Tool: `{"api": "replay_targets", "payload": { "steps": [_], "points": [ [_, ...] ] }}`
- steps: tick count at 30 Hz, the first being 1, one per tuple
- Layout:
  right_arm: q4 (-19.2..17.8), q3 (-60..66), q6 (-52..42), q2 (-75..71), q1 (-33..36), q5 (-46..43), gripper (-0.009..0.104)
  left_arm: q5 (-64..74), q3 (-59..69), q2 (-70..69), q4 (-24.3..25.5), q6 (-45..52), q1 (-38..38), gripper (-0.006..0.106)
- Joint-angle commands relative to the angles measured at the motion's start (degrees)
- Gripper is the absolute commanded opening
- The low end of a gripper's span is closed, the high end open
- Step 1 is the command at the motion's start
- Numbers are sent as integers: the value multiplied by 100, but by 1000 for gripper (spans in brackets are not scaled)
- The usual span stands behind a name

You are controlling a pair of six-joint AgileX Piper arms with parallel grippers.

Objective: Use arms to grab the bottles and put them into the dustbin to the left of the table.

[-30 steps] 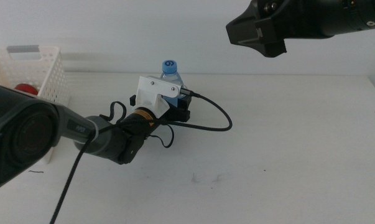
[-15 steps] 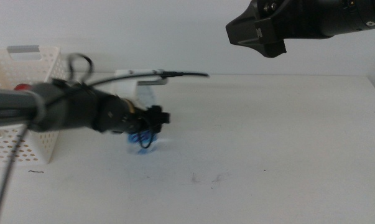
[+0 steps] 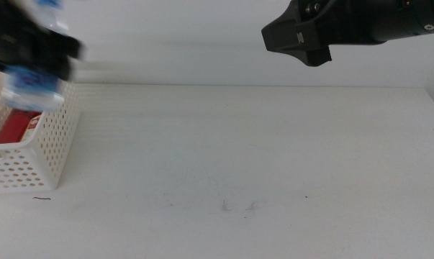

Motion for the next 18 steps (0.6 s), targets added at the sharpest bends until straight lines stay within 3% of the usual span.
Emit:
{"api": "replay_targets", "payload": {
  "steps": [1,5,10,13,18],
  "points": [
    [-32,2,-17,-11,-14,-45,88,130,-368,-10,-154,426,580,-2],
    [-32,2,-17,-11,-14,-45,88,97,-392,424,-475,528,1412,-2],
    [-32,2,-17,-11,-14,-45,88,-239,-364,1239,-509,680,1726,6],
    [-32,2,-17,-11,-14,-45,88,-578,-364,1676,-509,734,1737,21],
    [-32,2,-17,-11,-14,-45,88,-1061,-364,2003,-509,826,1737,64]
  ]
}}
